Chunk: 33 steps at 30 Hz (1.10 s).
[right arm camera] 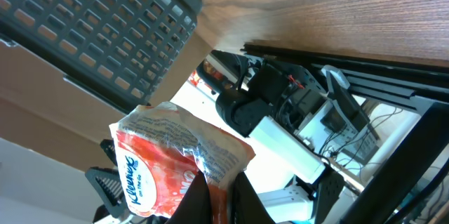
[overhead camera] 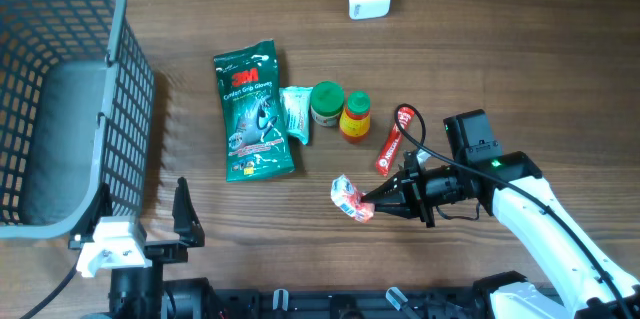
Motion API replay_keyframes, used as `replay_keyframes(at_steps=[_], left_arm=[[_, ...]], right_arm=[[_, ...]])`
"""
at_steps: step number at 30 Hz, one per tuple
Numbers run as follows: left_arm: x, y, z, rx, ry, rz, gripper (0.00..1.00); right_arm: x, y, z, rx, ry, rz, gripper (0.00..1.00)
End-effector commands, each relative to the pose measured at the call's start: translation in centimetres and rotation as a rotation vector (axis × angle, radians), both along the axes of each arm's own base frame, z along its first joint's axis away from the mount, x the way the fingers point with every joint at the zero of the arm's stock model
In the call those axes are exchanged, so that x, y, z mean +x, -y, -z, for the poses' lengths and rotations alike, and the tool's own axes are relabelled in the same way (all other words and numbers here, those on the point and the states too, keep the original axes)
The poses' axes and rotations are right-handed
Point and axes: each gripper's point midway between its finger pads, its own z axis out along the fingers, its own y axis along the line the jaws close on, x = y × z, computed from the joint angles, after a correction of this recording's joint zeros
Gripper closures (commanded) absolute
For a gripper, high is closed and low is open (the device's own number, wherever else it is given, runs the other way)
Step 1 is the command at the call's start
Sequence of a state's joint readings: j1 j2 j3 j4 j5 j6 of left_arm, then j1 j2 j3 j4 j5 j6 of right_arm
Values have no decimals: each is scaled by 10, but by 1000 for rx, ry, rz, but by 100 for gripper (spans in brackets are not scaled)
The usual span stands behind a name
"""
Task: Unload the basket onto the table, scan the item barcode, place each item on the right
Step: 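Lift the Kleenex pack with the right gripper and carry it rightward, then raise the Kleenex pack toward the white scanner box at top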
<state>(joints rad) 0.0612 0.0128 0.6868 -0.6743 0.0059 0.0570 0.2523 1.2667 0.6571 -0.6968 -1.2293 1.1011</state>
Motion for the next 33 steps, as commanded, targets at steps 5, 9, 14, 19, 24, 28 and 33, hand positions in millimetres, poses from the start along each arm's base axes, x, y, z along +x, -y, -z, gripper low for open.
replay_keyframes(at_steps=[5,9,14,19,24,28,33], left_arm=[[-1,-2,-1,-13,9,-12,0],[-1,-2,-1,-13,9,-12,0],[-1,-2,-1,-13,9,-12,0],[-1,-2,-1,-13,9,-12,0],[-1,-2,-1,-13,9,-12,0],[-1,-2,-1,-13,9,-12,0],[-1,-2,-1,-13,9,-12,0]], right_arm=[[-8,-4,-23,137,32,-49,96],[-2,1,-24,161,185,-58,96],[19,30,-30,117,331,67,96],[51,80,-14,-192,543,243,96],[92,148,-16,-586,703,484,96],[132,182,-41,-766,943,584,96],[173,189,-55,-792,1122,595,95]])
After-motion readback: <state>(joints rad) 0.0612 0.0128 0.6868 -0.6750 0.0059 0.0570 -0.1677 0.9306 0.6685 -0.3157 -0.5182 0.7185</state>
